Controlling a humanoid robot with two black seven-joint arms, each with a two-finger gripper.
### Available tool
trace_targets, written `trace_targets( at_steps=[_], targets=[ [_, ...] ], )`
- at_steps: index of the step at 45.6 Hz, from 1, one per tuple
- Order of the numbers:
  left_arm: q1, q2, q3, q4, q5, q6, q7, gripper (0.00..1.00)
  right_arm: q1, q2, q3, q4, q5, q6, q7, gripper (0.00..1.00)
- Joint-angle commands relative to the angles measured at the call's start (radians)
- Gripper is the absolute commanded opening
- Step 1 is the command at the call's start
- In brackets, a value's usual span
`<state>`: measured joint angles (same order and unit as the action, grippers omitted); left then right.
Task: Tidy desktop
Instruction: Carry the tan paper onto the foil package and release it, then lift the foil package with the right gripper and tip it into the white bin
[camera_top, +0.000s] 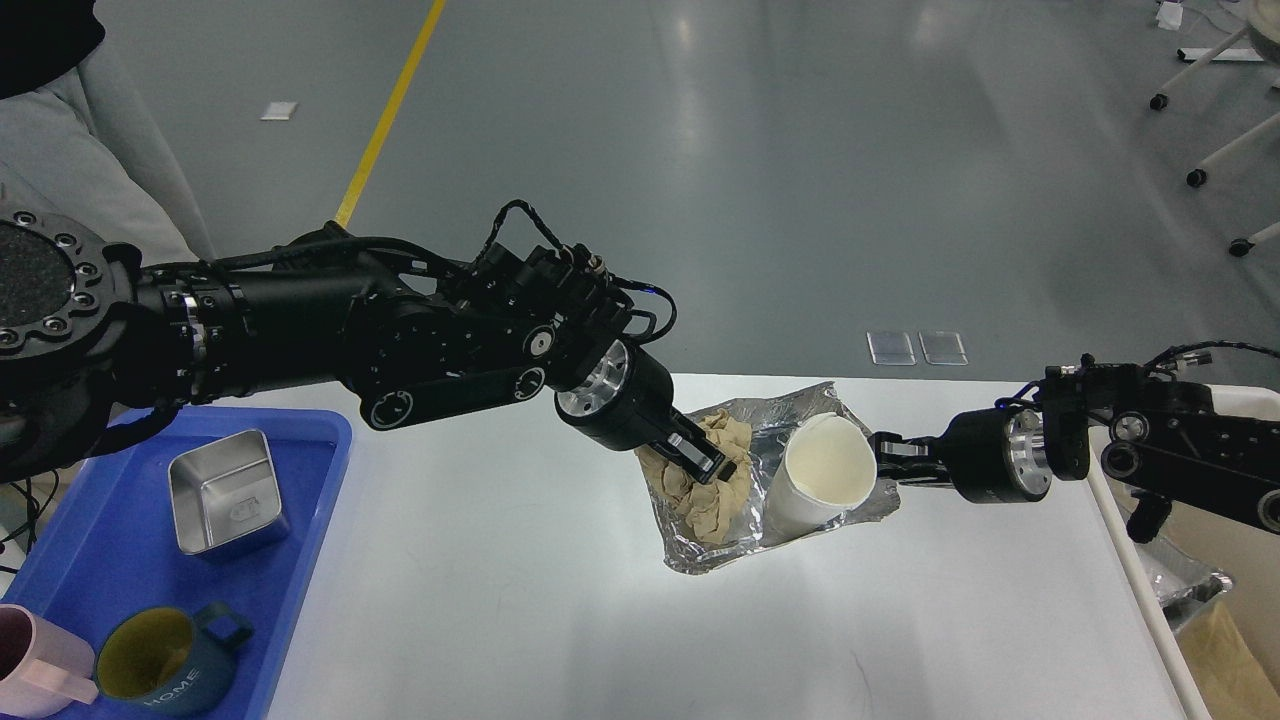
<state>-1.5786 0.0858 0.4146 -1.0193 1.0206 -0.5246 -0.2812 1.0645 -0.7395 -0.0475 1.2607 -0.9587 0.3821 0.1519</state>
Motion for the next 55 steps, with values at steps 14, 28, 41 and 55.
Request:
trace_targets(
  at_steps=[14,28,41,55],
  targets=[
    [-0.011,-0.051,0.003,0.021,-0.028,0.117,-0.003,0.79,0.000,-0.001,-0.002,0.003,0.000,0.001,0.000,0.00],
    [-0.057,-0.051,-0.005,0.019,-0.031,0.112,-0.018,0.81,0.000,-0.004,-0.003,0.003,-0.002,0.001,0.000,0.00],
    [-0.081,-0.014,-0.040,0.050,-0.229,0.146,-0.019,0.82,-0.008,-0.017,0.001,-0.012,0.069,0.001,0.002,0.00],
    [0.051,0.132,-0.258,0.153,-0.405,0.164,-0.019,0.82,-0.038,-0.087,0.064,-0.087,0.282,0.001,0.044,0.00]
  ],
)
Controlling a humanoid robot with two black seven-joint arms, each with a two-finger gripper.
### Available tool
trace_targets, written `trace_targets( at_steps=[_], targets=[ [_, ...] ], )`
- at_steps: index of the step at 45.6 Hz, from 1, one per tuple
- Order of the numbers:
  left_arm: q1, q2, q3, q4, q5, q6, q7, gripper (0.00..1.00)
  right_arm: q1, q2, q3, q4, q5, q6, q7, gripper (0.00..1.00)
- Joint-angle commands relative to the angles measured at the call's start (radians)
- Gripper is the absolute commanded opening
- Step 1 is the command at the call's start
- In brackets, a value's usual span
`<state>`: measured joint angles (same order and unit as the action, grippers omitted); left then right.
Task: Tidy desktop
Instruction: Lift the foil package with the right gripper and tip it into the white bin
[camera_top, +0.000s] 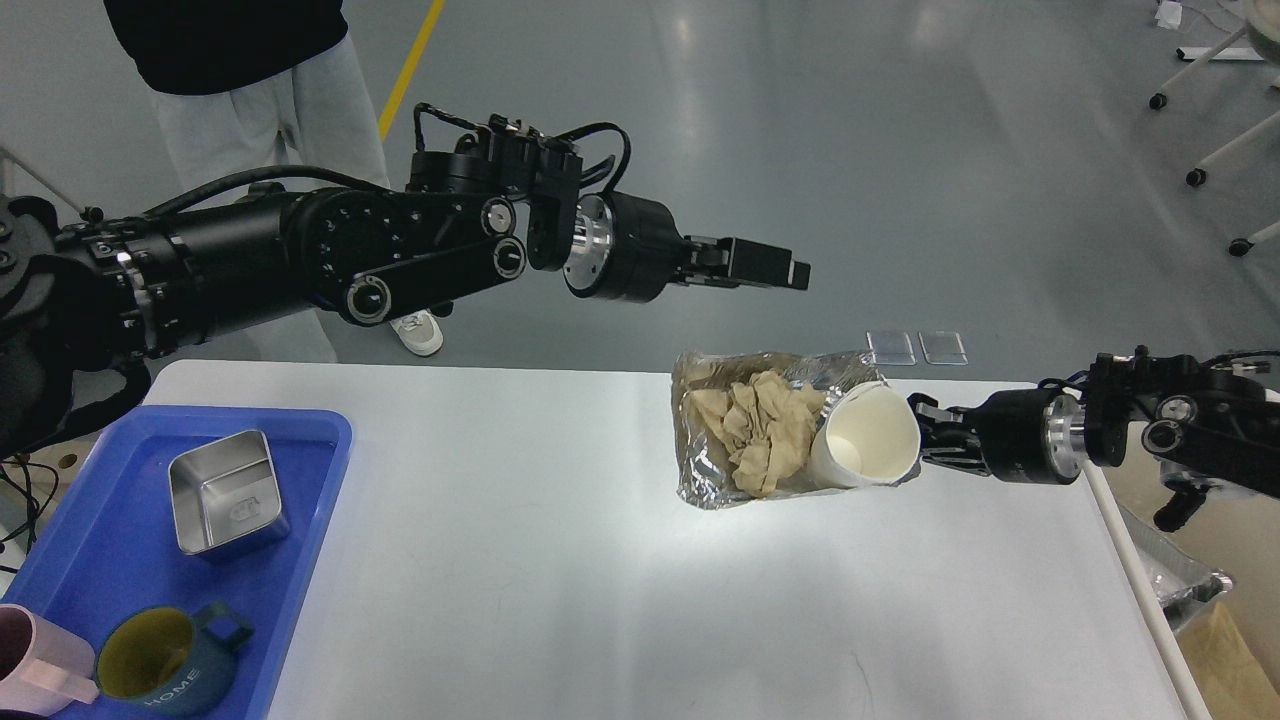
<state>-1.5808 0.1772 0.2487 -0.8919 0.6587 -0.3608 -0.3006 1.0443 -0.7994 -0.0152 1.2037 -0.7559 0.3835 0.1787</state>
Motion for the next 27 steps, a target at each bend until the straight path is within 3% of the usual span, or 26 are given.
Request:
trace_targets(
  at_steps=[1,20,27],
  targets=[
    [0.064,0.045,-0.109,0.028,-0.050,0.000,0.000,0.82,-0.024,-0.030,0.041,-0.035,0.095,0.000,0.018,0.00],
    [0.219,0.099,-0.305,0.113,-0.120,0.006,-0.002,0.82,-0.196,-0.139,0.156,-0.191,0.424,-0.028,0.013,0.00],
    [0.274,0.113,-0.373,0.137,-0.120,0.006,-0.002,0.82,-0.312,-0.144,0.201,-0.318,0.535,-0.055,0.002,0.00]
  ],
)
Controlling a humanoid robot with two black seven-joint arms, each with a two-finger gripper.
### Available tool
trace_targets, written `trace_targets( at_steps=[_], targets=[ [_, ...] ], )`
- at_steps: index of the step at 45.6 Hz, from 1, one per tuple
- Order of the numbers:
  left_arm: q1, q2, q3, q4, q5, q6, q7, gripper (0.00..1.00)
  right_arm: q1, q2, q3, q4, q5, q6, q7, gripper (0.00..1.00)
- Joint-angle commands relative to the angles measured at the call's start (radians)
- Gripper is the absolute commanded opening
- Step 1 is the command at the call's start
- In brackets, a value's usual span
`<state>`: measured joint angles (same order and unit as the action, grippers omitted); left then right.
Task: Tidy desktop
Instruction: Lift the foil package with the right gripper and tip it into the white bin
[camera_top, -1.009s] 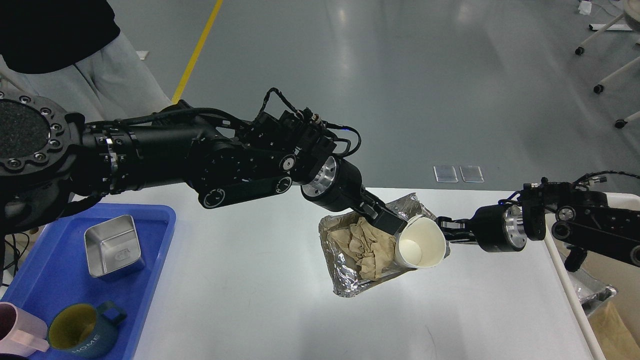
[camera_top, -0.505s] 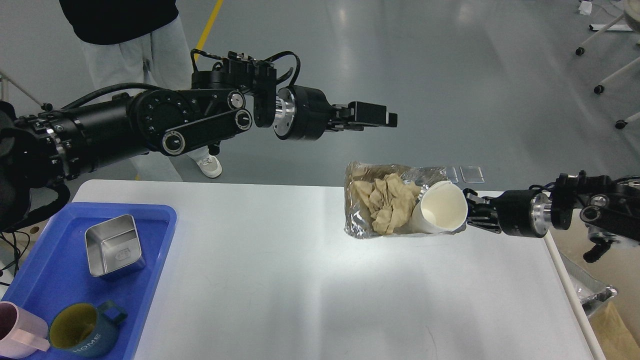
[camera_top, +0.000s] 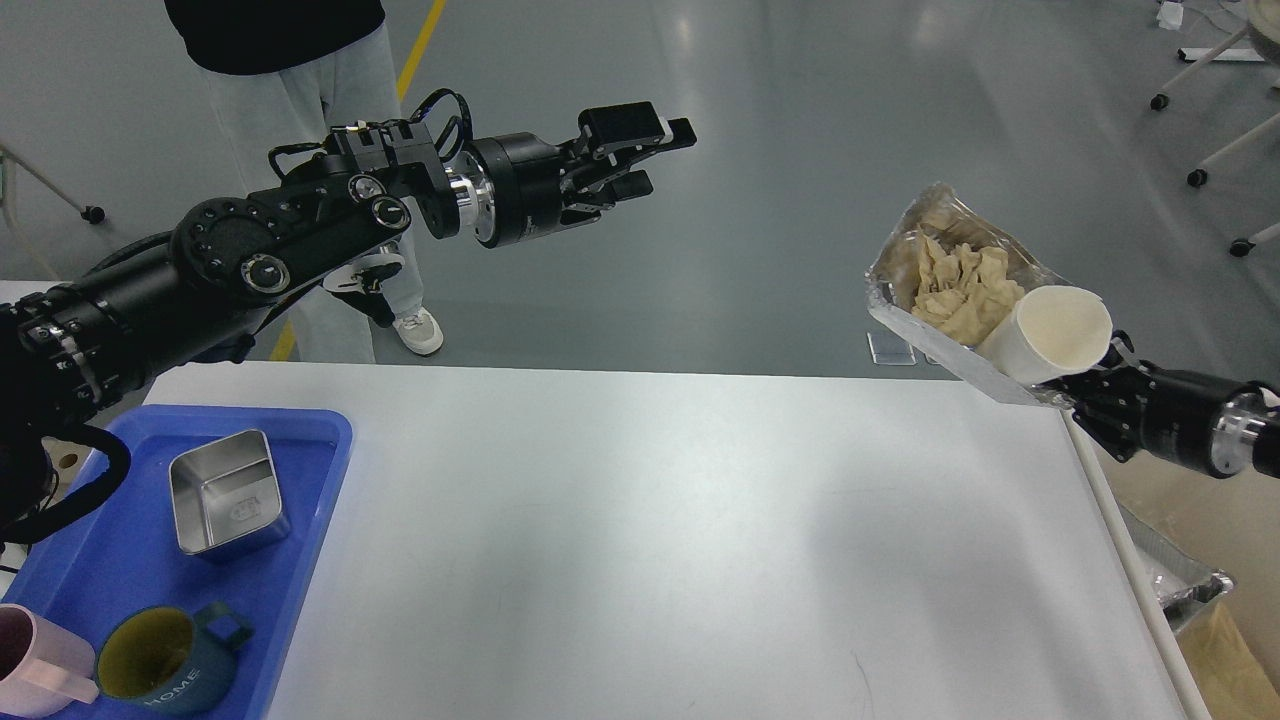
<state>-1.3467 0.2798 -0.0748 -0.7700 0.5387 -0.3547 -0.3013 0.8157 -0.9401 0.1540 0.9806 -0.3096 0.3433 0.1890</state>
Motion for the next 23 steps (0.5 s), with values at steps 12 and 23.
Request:
trace_targets(
  at_steps=[12,23],
  targets=[
    [0.101,0.036,-0.118,0.021,-0.002,0.000,-0.002,0.82,-0.239,0.007,0.042,-0.243,0.182,-0.030,-0.010,0.00],
    [0.130,0.052,-0.155,0.046,-0.036,0.003,-0.001,0.82,-0.366,0.026,0.042,-0.365,0.302,-0.043,-0.011,0.00]
  ],
)
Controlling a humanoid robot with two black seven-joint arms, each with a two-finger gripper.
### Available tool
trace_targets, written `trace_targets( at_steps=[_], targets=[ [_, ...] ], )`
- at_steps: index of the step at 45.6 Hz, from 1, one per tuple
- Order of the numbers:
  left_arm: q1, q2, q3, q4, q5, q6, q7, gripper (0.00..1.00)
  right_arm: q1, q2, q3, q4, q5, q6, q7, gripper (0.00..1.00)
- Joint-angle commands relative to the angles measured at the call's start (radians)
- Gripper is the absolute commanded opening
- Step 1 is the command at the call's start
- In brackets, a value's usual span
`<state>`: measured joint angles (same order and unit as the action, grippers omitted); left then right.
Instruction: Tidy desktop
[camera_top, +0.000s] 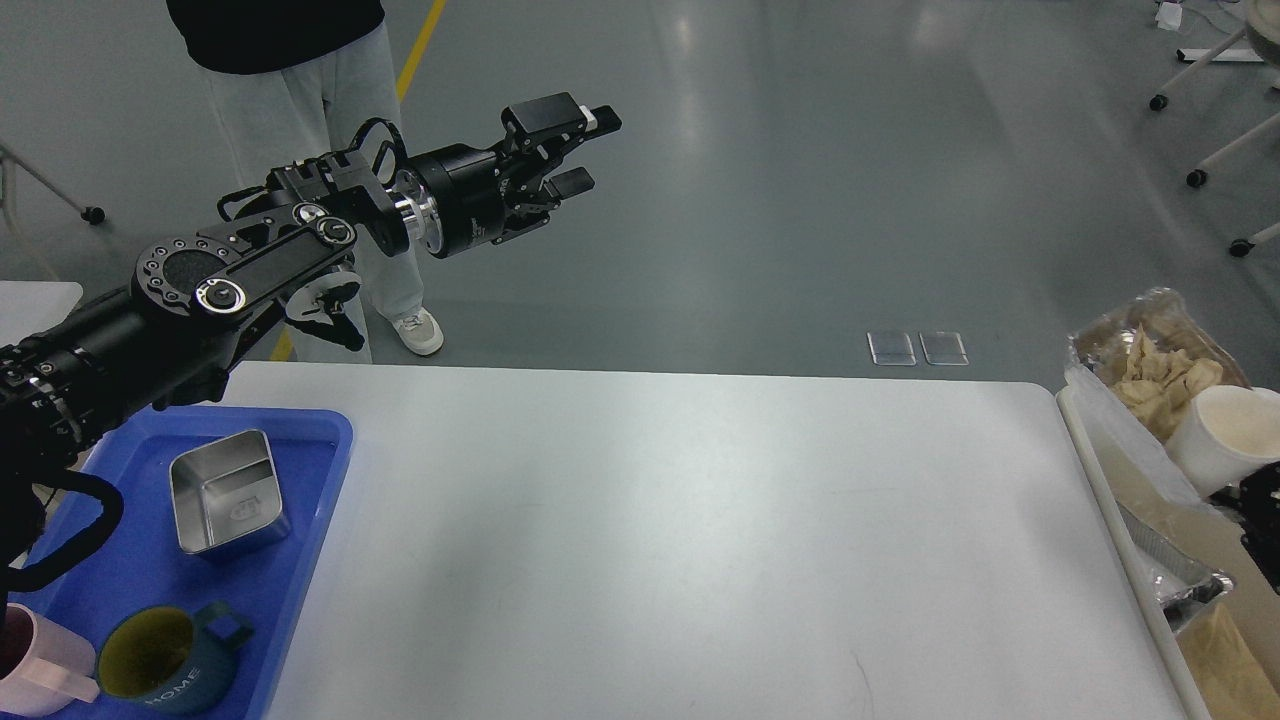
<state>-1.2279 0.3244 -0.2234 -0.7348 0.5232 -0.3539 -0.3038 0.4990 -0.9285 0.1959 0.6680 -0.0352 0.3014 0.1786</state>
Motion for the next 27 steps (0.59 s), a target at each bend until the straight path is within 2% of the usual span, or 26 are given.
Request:
trace_targets(
  at_steps=[1,17,27],
  targets=[
    [0.011,0.007,-0.007,0.012,-0.025,0.004,0.000,0.82,-0.056,0.022,0.000,-0.065,0.037,-0.001,-0.001,0.00],
    [0.028,0.022,-0.008,0.028,-0.084,0.065,0.002,0.82,-0.142,0.142,0.000,-0.298,0.132,-0.001,-0.024,0.00],
    [0.033,0.022,-0.022,0.034,-0.098,0.070,0.003,0.82,-0.152,0.189,0.002,-0.373,0.138,-0.001,-0.105,0.00]
  ],
)
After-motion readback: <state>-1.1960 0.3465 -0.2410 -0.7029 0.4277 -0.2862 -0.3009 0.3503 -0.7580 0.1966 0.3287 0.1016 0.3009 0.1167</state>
